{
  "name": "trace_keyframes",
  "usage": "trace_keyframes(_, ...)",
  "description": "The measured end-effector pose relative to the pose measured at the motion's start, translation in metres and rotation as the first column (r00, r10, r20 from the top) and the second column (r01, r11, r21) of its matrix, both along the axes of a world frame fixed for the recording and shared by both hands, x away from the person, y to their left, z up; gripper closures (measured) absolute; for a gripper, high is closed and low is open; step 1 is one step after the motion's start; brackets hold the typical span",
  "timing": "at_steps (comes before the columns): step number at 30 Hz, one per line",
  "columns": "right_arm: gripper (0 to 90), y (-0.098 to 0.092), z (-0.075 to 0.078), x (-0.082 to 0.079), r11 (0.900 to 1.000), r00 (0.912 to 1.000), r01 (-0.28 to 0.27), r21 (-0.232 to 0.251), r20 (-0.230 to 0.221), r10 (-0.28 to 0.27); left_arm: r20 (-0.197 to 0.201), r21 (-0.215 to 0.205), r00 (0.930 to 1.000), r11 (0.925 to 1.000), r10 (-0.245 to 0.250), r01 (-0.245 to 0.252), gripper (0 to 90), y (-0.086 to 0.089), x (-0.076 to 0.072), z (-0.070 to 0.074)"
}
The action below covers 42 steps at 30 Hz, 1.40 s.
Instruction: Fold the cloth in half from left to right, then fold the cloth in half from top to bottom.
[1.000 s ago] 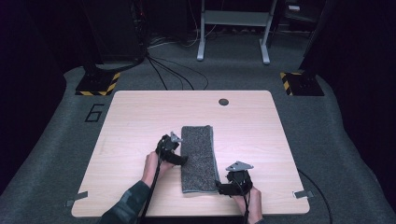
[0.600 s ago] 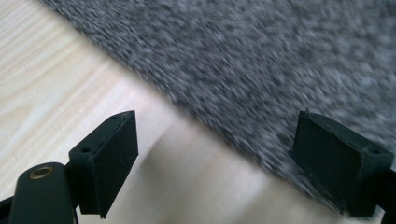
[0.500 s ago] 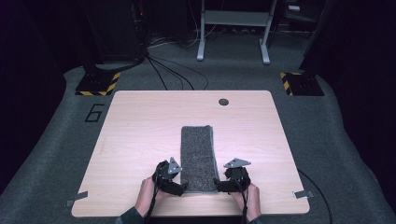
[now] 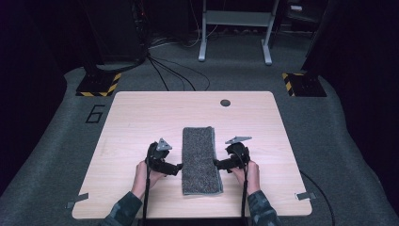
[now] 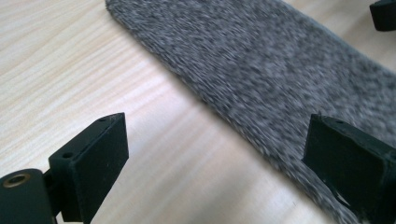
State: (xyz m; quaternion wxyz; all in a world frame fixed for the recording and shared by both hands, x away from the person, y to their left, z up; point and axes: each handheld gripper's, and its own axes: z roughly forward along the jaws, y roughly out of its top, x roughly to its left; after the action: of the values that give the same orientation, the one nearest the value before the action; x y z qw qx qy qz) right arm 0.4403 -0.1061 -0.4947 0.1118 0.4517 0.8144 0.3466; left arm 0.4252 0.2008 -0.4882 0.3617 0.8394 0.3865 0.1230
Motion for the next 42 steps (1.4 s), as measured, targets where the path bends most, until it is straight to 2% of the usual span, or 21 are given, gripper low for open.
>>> trace_keyframes(1, 0.0, -0.001, 0.000, 0.012, 1.000, 0.9999, 0.000, 0.009, -0.010, 0.000, -0.001, -0.005, 0.9997, 0.9997, 0.023, -0.023, 6.4, 0.002, 0.009, -0.001)
trace_keyframes(4, 0.0, -0.002, 0.001, 0.025, 0.999, 0.9998, 0.002, 0.032, -0.019, -0.002, -0.003, 0.000, 0.9993, 0.9993, 0.038, -0.038, 6.5, 0.004, 0.020, -0.002)
trace_keyframes(8, 0.0, 0.002, 0.005, 0.040, 1.000, 0.9995, 0.003, 0.029, -0.030, -0.002, -0.022, -0.011, 0.9972, 0.9974, 0.071, -0.071, 6.5, 0.006, 0.045, -0.005)
trace_keyframes(10, 0.0, 0.003, 0.006, 0.044, 1.000, 0.9999, 0.001, 0.022, -0.010, -0.001, -0.020, -0.014, 0.9965, 0.9965, 0.082, -0.082, 6.5, 0.006, 0.050, -0.006)
trace_keyframes(11, 0.0, 0.007, 0.007, 0.053, 1.000, 0.9995, 0.005, 0.025, -0.031, -0.005, -0.022, -0.013, 0.9962, 0.9963, 0.085, -0.085, 6.7, 0.006, 0.055, -0.006)
trace_keyframes(13, 0.3, 0.009, 0.008, 0.057, 1.000, 0.9997, 0.011, 0.017, -0.024, -0.010, -0.033, -0.017, 0.9953, 0.9956, 0.091, -0.092, 6.7, 0.006, 0.068, -0.007)
trace_keyframes(18, 11.8, 0.022, 0.007, 0.083, 1.000, 0.9998, 0.016, 0.002, -0.012, -0.016, -0.050, -0.004, 0.9916, 0.9928, 0.119, -0.120, 8.3, 0.001, 0.096, -0.011)
trace_keyframes(20, 14.1, 0.024, 0.007, 0.086, 1.000, 0.9997, 0.022, 0.000, -0.015, -0.022, -0.054, 0.002, 0.9916, 0.9931, 0.117, -0.117, 9.5, 0.000, 0.100, -0.011)
trace_keyframes(21, 15.7, 0.029, 0.004, 0.095, 1.000, 0.9991, 0.029, 0.003, -0.030, -0.029, -0.041, -0.007, 0.9898, 0.9905, 0.137, -0.137, 12.9, -0.002, 0.108, -0.012)
trace_keyframes(23, 18.1, 0.030, 0.003, 0.098, 1.000, 0.9994, 0.029, -0.009, -0.019, -0.029, -0.044, -0.008, 0.9888, 0.9897, 0.143, -0.143, 14.7, -0.003, 0.112, -0.013)
trace_keyframes(25, 23.9, 0.033, -0.001, 0.109, 0.999, 0.9978, 0.052, 0.001, -0.040, -0.052, -0.040, 0.006, 0.9864, 0.9872, 0.159, -0.159, 19.7, -0.006, 0.124, -0.014)
trace_keyframes(26, 23.9, 0.033, -0.001, 0.109, 0.999, 0.9978, 0.052, 0.001, -0.040, -0.052, -0.040, 0.006, 0.9864, 0.9872, 0.159, -0.159, 21.5, -0.006, 0.124, -0.014)
trace_keyframes(27, 33.3, 0.035, -0.003, 0.113, 0.998, 0.9975, 0.068, 0.000, -0.020, -0.068, -0.040, 0.016, 0.9843, 0.9850, 0.172, -0.172, 23.8, -0.007, 0.127, -0.015)
trace_keyframes(28, 33.3, 0.035, -0.003, 0.113, 0.998, 0.9975, 0.068, 0.000, -0.020, -0.068, -0.048, 0.018, 0.9837, 0.9848, 0.173, -0.173, 23.8, -0.007, 0.131, -0.015)
trace_keyframes(30, 41.8, 0.035, -0.007, 0.121, 0.997, 0.9970, 0.069, 0.019, -0.037, -0.068, -0.034, 0.006, 0.9810, 0.9816, 0.191, -0.191, 29.1, -0.008, 0.137, -0.016)
trace_keyframes(31, 43.0, 0.035, -0.009, 0.124, 0.997, 0.9971, 0.072, 0.009, -0.025, -0.072, -0.039, -0.001, 0.9789, 0.9796, 0.201, -0.201, 29.4, -0.009, 0.139, -0.017)
trace_keyframes(33, 45.6, 0.038, -0.012, 0.128, 0.997, 0.9957, 0.082, 0.007, -0.044, -0.082, -0.044, -0.005, 0.9802, 0.9811, 0.193, -0.194, 30.4, -0.010, 0.142, -0.016)
trace_keyframes(36, 47.5, 0.039, -0.014, 0.132, 0.997, 0.9971, 0.074, -0.006, -0.017, -0.074, -0.037, -0.013, 0.9800, 0.9805, 0.195, -0.196, 31.5, -0.013, 0.145, -0.015)
trace_keyframes(38, 48.4, 0.041, -0.015, 0.133, 0.997, 0.9973, 0.074, -0.015, -0.003, -0.074, -0.034, 0.007, 0.9837, 0.9843, 0.176, -0.176, 33.8, -0.018, 0.146, -0.016)
trace_keyframes(40, 53.8, 0.045, -0.015, 0.133, 0.998, 0.9982, 0.059, -0.031, 0.012, -0.058, -0.042, 0.035, 0.9868, 0.9873, 0.156, -0.155, 40.8, -0.026, 0.147, -0.019)
trace_keyframes(42, 56.4, 0.046, -0.015, 0.133, 0.997, 0.9980, 0.061, -0.041, 0.018, -0.060, -0.049, 0.037, 0.9870, 0.9878, 0.153, -0.151, 43.7, -0.028, 0.146, -0.021)
